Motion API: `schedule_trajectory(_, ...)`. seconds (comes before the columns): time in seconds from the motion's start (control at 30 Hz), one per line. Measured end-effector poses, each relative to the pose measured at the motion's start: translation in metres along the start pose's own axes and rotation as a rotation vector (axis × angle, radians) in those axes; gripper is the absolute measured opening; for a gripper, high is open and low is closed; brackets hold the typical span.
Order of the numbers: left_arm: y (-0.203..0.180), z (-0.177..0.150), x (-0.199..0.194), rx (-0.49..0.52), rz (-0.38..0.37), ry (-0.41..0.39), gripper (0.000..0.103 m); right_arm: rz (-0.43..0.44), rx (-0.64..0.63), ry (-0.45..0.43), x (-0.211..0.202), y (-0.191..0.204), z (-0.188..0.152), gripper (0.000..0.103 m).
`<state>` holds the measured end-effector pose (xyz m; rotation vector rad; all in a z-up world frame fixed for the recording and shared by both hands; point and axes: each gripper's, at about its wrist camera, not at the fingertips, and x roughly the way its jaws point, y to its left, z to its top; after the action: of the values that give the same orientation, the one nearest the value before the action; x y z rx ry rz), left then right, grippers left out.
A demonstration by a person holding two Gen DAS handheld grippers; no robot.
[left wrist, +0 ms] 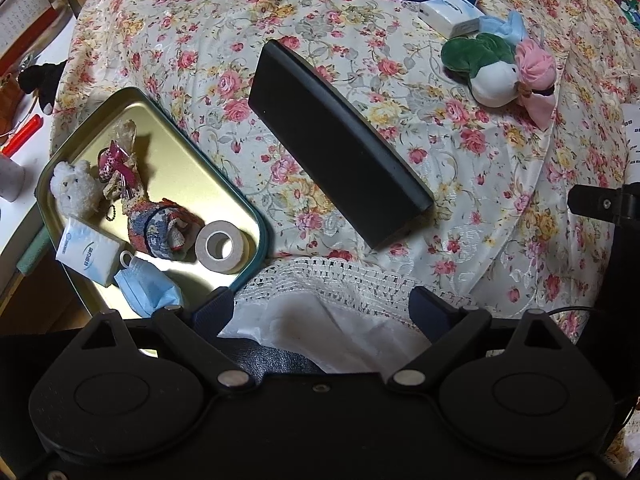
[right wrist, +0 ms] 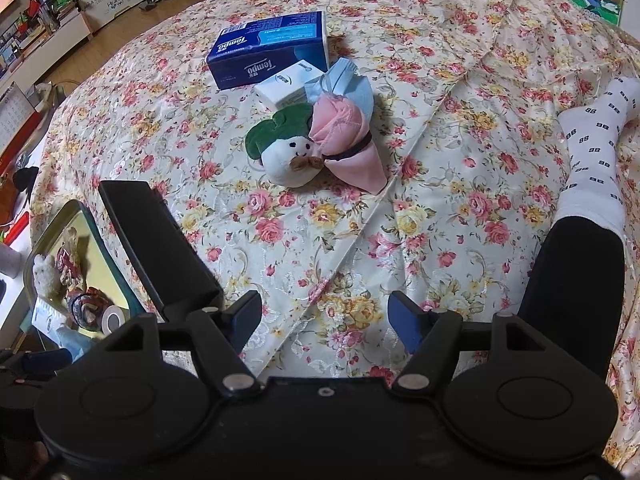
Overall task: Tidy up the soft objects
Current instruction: 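Move both open tools back over the remaining items on the bed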
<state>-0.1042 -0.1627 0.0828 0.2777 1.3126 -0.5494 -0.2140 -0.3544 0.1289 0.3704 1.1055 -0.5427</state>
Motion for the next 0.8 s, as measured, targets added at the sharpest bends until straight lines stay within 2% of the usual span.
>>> schedule_trajectory(0.8, -0.025, 0.018, -0.012, 0.102, -0.051, -0.035, 0.092, -0.041, 0.033, 0.018, 0.015, -0.011, 0.018, 0.068)
